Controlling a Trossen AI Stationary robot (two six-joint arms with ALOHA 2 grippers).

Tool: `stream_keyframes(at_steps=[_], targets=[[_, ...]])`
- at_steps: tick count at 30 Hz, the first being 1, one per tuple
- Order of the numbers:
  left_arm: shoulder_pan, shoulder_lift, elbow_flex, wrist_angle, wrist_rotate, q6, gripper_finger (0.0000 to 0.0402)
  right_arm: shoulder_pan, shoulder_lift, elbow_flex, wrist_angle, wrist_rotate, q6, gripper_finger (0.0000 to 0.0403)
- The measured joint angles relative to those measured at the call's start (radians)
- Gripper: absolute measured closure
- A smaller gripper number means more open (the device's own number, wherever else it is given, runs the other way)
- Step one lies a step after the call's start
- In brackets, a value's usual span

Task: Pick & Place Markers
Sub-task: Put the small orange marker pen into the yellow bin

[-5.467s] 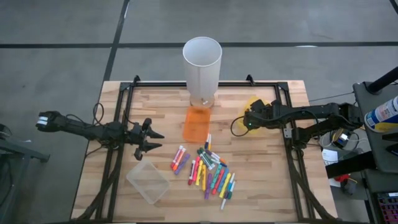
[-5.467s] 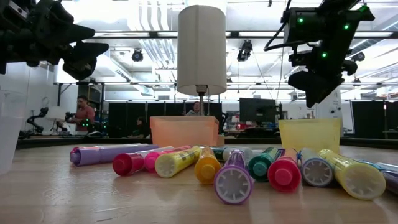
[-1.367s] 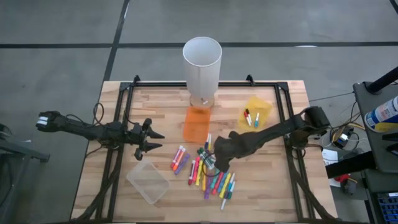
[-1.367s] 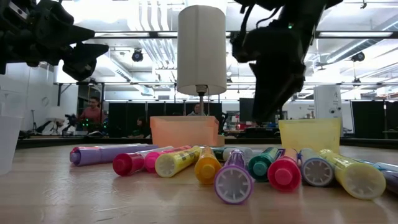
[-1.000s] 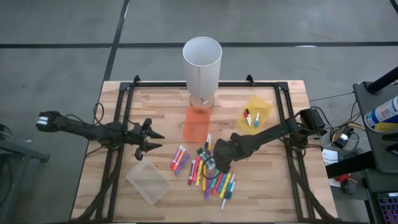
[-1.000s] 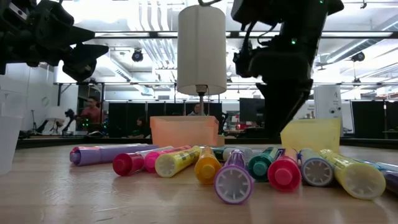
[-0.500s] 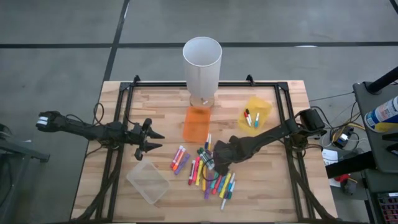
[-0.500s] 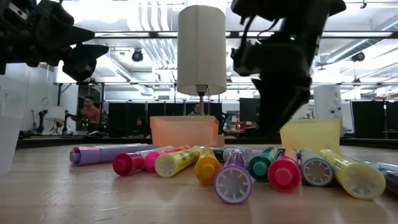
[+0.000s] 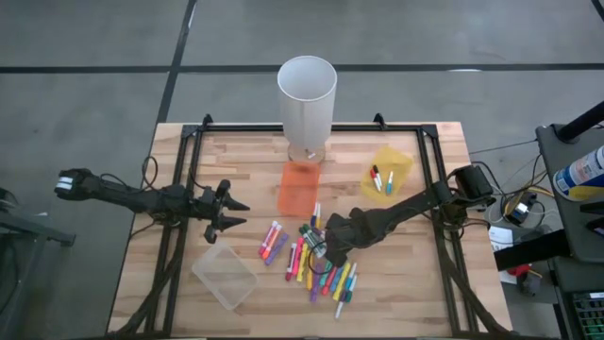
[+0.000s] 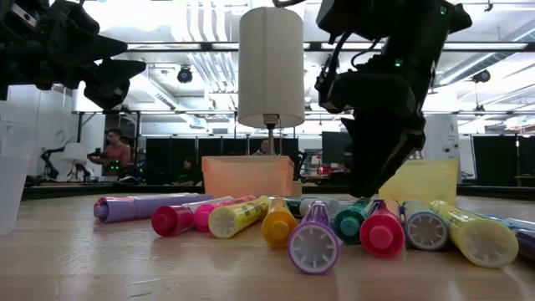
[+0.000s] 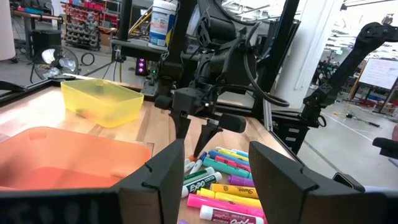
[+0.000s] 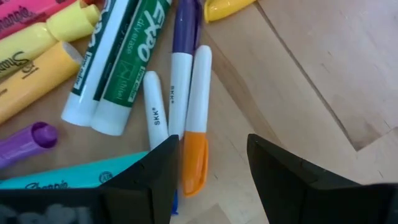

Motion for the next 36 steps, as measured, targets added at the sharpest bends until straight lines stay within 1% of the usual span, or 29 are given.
stream_keyframes(at_steps=[11, 19, 26, 30, 36], targets=[[0.000, 0.000, 0.000, 0.000, 0.000, 0.000, 0.0227, 0.000, 0.000, -0.025, 0.021, -0.010, 0.030, 0.0220], [0.000, 0.000, 0.000, 0.000, 0.000, 0.000, 0.0227, 0.000, 0.000, -0.071, 0.109, -0.020, 0.038, 0.0220], [0.000, 0.000, 0.000, 0.000, 0.000, 0.000, 0.0227, 0.000, -0.001, -0.081, 0.118, -0.021, 0.055, 0.0225], [0.000, 0.000, 0.000, 0.000, 0.000, 0.000, 0.0227, -0.001, -0.001, -0.081, 0.114, -0.020, 0.053, 0.0251], [0.000, 0.000, 0.000, 0.000, 0.000, 0.000, 0.0227, -0.003, -0.001, -0.084, 0.103, -0.017, 0.074, 0.0326]])
